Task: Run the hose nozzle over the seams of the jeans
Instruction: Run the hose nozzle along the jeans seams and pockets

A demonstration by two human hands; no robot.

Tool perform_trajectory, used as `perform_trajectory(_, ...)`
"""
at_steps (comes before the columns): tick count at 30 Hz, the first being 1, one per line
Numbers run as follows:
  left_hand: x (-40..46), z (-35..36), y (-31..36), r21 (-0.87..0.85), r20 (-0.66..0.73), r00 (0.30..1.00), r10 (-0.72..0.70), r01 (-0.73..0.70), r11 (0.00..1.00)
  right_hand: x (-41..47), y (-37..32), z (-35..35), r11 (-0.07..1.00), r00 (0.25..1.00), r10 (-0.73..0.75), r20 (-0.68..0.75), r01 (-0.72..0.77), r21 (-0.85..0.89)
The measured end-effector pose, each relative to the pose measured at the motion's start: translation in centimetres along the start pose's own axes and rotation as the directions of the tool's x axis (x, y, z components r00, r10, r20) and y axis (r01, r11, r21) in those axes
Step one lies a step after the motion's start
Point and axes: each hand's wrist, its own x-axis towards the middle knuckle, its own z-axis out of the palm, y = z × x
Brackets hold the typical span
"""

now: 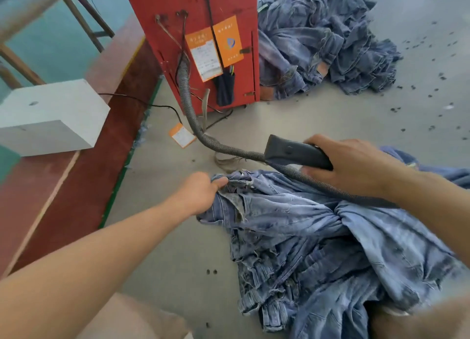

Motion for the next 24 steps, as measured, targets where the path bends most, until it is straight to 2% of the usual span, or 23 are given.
perform_trajectory(1,-0.4,1.0,-0.6,-0.027,0.033,0.997,-0.068,0.069,0.997,-0.2,-0.2,0.1,1.000,1.000,0.017,-0.020,-0.017,0.026)
perform_trajectory(2,-0.7,1.8,-1.2,-0.167,0.087,0.988,-0.129,0.142,0.976,-0.3,-0.4,0.4,0.999,0.999,0.031,-0.026,-0.030,0.037)
perform_trajectory(3,-0.7,2.4,-1.7,-0.384,0.140,0.976,-0.169,0.211,0.899,-0.5,-0.6,0.8,0.998,0.999,0.043,-0.014,-0.043,0.036)
perform_trajectory(5,-0.1,3.0,-1.7,-0.749,0.237,0.957,-0.164,0.288,0.597,-0.8,-0.8,1.3,0.998,0.996,0.066,0.064,-0.065,-0.017)
perform_trajectory(6,0.0,3.3,-1.4,-0.836,0.268,0.957,-0.114,0.290,0.465,-0.9,-0.8,1.5,0.996,0.991,0.071,0.113,-0.065,-0.056)
perform_trajectory(8,0.0,3.9,-1.1,-0.907,0.302,0.953,-0.012,0.291,0.304,-0.9,-1.0,1.9,0.994,0.987,0.056,0.152,-0.041,-0.097)
perform_trajectory(12,-0.7,4.3,-1.2,-0.929,0.342,0.937,0.074,0.325,0.179,-1.2,-0.5,2.1,0.998,0.995,0.013,0.100,-0.006,-0.065)
perform_trajectory(14,-1.1,4.8,-1.3,-0.924,0.366,0.926,0.088,0.352,0.148,-1.5,0.0,1.9,0.998,0.997,0.017,0.074,-0.013,-0.061)
perform_trajectory(16,-1.1,5.2,-1.5,-0.913,0.392,0.917,0.081,0.376,0.160,-1.9,0.3,1.8,0.997,0.997,0.024,0.077,-0.018,-0.081)
perform_trajectory(19,-1.0,5.5,-1.6,-0.866,0.460,0.886,0.065,0.431,0.256,-2.4,0.2,2.1,0.996,0.996,0.007,0.084,0.000,-0.091)
perform_trajectory(22,-0.9,6.1,-1.5,-0.801,0.469,0.883,0.019,0.416,0.429,-2.7,-0.5,2.4,0.993,0.994,-0.032,0.105,0.043,-0.112)
perform_trajectory(24,-0.8,6.7,-1.6,-0.807,0.433,0.901,-0.009,0.392,0.441,-2.8,-0.8,2.4,0.988,0.990,-0.056,0.131,0.074,-0.138)
